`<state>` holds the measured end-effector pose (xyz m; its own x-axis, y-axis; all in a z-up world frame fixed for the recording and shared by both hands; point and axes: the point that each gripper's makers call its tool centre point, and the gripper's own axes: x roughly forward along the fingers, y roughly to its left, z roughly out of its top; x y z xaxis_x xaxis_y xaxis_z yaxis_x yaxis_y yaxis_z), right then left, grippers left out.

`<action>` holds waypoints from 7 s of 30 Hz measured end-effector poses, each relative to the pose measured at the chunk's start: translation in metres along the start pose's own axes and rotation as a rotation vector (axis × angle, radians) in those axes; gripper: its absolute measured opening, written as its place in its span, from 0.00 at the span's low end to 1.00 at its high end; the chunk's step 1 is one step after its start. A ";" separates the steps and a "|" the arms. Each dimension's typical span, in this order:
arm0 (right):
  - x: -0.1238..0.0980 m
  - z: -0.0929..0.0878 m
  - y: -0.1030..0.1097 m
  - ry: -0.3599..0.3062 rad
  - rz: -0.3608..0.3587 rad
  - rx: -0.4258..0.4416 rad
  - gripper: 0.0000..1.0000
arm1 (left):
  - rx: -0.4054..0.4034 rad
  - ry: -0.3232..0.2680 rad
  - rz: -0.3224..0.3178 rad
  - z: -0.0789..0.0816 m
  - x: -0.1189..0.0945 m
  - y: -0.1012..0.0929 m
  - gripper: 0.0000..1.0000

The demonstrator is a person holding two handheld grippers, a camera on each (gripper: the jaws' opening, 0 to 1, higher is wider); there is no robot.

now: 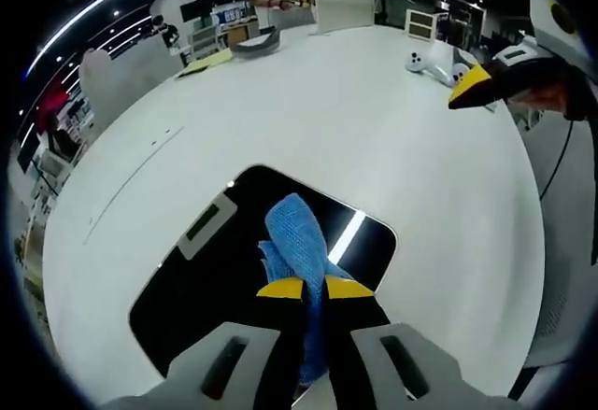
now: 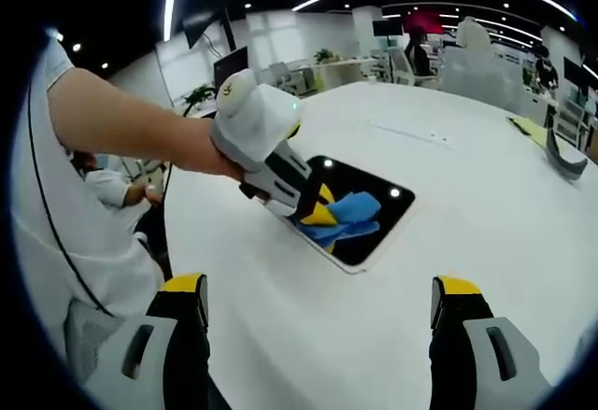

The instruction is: Wipe the mirror surface with the cleaning cloth until all visible marks leave the cleaned area.

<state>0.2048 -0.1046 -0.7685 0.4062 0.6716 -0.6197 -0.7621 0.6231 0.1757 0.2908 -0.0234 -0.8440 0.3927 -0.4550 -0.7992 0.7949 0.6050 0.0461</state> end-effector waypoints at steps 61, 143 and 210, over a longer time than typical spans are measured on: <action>0.000 -0.010 -0.005 -0.002 0.003 0.029 1.00 | 0.026 -0.006 -0.042 0.017 0.012 -0.027 0.04; -0.007 -0.008 -0.029 0.011 -0.026 0.062 1.00 | -0.120 -0.036 0.125 0.050 0.040 0.064 0.03; -0.017 -0.003 -0.016 -0.008 -0.025 0.032 0.99 | -0.178 -0.007 0.171 0.015 0.015 0.062 0.03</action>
<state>0.2083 -0.1269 -0.7627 0.4290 0.6586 -0.6183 -0.7354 0.6520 0.1843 0.3533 -0.0028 -0.8440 0.5184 -0.3399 -0.7847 0.6223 0.7793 0.0736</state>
